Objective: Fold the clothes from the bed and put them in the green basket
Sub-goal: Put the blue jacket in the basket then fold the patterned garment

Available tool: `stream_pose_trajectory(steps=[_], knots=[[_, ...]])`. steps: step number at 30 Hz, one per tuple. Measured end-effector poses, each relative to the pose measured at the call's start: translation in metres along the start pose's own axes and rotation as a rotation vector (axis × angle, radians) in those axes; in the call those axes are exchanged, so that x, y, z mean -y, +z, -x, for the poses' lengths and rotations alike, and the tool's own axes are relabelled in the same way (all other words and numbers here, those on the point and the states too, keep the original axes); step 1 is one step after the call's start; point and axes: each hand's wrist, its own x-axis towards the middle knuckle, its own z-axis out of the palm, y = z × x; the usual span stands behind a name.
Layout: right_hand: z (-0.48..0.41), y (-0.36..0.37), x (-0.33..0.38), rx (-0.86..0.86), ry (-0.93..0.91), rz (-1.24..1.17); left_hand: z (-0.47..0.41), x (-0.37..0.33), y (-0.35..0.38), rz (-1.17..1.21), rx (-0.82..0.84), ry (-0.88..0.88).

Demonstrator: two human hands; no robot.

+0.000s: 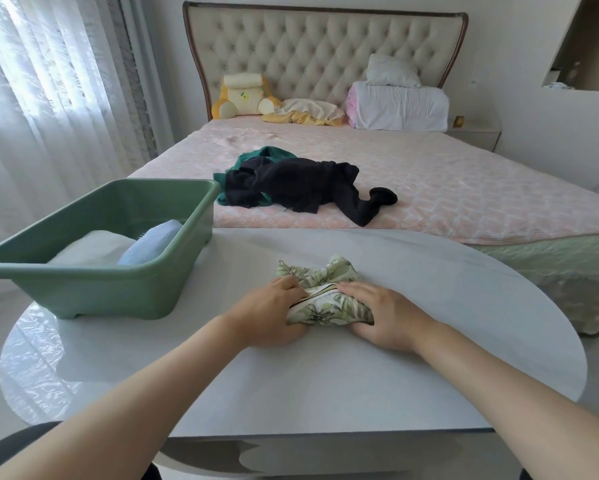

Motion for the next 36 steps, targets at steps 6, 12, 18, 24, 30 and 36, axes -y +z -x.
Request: stream_pose_trajectory(steps=[6,12,18,24,30,36], knots=[[-0.009,-0.032,0.006,-0.026,0.22,-0.242,-0.005,-0.007,-0.026,0.345,0.022,-0.303],[-0.026,-0.024,0.007,-0.117,0.39,-0.266,-0.016,0.003,-0.016,0.112,-0.03,-0.565],[-0.044,-0.024,0.014,-0.102,0.289,0.119,-0.039,-0.01,0.001,-0.177,-0.245,-0.153],[-0.052,-0.009,0.031,0.095,0.065,0.107,-0.048,-0.022,0.022,-0.111,-0.135,-0.193],[-0.049,0.001,0.026,0.19,0.124,0.186,-0.039,0.002,0.024,0.092,0.032,-0.266],[-0.041,-0.006,0.022,0.261,0.138,0.234,-0.024,0.015,0.008,0.201,0.108,-0.325]])
